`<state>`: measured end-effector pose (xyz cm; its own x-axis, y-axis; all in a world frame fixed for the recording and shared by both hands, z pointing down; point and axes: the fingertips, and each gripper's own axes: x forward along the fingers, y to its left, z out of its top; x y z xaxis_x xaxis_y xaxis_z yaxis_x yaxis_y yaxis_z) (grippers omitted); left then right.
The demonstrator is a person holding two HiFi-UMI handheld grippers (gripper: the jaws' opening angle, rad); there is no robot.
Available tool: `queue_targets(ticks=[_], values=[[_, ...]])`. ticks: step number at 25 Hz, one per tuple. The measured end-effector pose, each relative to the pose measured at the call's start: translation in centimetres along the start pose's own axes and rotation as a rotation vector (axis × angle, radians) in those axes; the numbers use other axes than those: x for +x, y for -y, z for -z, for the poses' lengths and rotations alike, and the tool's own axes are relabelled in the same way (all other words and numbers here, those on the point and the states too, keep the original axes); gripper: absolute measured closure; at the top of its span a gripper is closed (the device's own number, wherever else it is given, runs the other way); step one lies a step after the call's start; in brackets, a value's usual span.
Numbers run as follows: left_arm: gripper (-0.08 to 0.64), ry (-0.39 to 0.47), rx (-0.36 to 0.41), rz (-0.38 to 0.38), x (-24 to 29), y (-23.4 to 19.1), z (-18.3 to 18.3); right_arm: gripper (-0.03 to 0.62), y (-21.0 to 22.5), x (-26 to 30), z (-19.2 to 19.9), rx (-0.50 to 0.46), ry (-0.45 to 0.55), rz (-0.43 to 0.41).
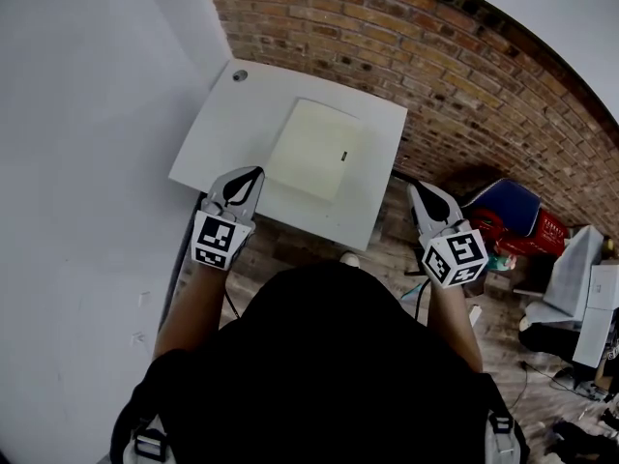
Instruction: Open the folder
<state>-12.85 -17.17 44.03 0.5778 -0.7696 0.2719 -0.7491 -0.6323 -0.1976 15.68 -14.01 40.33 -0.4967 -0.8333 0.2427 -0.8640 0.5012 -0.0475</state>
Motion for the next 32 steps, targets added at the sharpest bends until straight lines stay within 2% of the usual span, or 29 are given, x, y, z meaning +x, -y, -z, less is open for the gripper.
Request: queue_targets(ticks=[9,14,19,32], values=[[0.560,-0.049,0.025,0.046,3.0,1.8,1.8,0.591,0.1,-0.3,1.5,0.009,-0.040,-0.004],[0.560,-0.089,0.020,0.114,4.5,3.2,3.4,0.591,0.0,-0.5,2.1,0.012,-0.057,0.002],[0.560,-0.132,0.058,0.154,5.9,4.5,4.7,0.591,0.2,-1.0,2.7,0.022,-0.073,0.014],[0.558,-0.232,0.096,0.227,8.6,7.3,8.5,0.591,0.3,-2.0,5.0,0.055,-0.112,0.039]])
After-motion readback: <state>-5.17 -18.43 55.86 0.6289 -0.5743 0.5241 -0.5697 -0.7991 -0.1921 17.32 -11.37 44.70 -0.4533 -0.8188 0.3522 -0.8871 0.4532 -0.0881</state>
